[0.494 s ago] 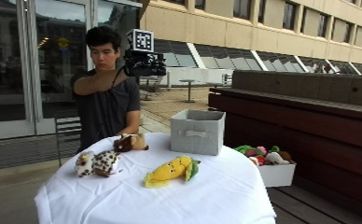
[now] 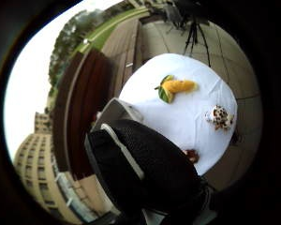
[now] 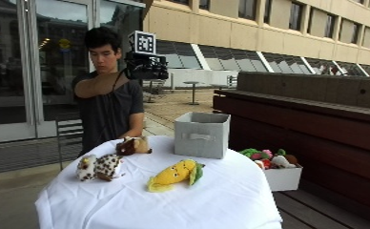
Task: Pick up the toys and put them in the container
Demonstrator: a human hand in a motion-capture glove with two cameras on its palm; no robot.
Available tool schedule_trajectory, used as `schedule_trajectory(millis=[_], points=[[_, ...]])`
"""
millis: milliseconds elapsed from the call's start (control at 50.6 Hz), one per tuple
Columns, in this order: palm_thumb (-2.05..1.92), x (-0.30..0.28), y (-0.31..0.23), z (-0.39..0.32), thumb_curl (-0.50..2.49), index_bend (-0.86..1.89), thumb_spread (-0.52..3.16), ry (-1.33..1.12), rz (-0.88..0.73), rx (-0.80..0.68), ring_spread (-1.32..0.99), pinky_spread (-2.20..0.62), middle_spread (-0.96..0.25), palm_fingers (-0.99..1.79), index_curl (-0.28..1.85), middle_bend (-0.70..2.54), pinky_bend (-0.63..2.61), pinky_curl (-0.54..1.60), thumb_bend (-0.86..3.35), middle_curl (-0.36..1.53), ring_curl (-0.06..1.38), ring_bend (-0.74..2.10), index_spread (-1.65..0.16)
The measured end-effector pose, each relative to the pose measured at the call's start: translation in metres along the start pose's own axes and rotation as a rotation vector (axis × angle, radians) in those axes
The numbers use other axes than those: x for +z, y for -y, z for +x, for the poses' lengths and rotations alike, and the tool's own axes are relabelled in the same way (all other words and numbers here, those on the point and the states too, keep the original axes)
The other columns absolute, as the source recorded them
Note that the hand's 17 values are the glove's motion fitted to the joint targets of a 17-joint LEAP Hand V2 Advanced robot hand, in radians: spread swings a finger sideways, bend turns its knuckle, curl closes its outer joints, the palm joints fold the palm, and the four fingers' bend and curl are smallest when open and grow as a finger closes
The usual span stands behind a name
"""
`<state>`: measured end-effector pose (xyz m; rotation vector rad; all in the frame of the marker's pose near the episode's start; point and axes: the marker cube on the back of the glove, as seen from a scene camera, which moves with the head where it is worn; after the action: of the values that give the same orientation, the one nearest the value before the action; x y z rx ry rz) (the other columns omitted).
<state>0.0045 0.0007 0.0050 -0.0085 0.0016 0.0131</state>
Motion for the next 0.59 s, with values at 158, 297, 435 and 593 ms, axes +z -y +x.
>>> schedule_trajectory(millis=[158, 297, 435, 593], points=[[-0.19, 0.003, -0.015, 0.01, 0.0, 0.15, 1.05, 0.004, -0.026, -0.032, -0.2, 0.01, -0.12, -0.08, 0.2, 0.19, 0.65, 0.27, -0.12, 0.24, 0.15, 0.19, -0.31], [-0.19, 0.012, -0.035, 0.024, 0.0, 0.15, 1.06, 0.034, -0.04, -0.035, -0.21, 0.01, -0.12, -0.08, 0.21, 0.18, 0.65, 0.28, -0.12, 0.26, 0.17, 0.19, -0.31], [-0.18, 0.03, -0.064, 0.033, 0.01, 0.17, 1.05, 0.027, 0.015, -0.045, -0.21, 0.0, -0.11, -0.07, 0.24, 0.16, 0.66, 0.29, -0.12, 0.27, 0.19, 0.19, -0.32], [-0.16, 0.065, -0.113, 0.023, 0.02, 0.18, 1.05, 0.046, -0.087, 0.118, -0.21, 0.0, -0.11, -0.05, 0.27, 0.15, 0.69, 0.31, -0.11, 0.27, 0.2, 0.19, -0.32]])
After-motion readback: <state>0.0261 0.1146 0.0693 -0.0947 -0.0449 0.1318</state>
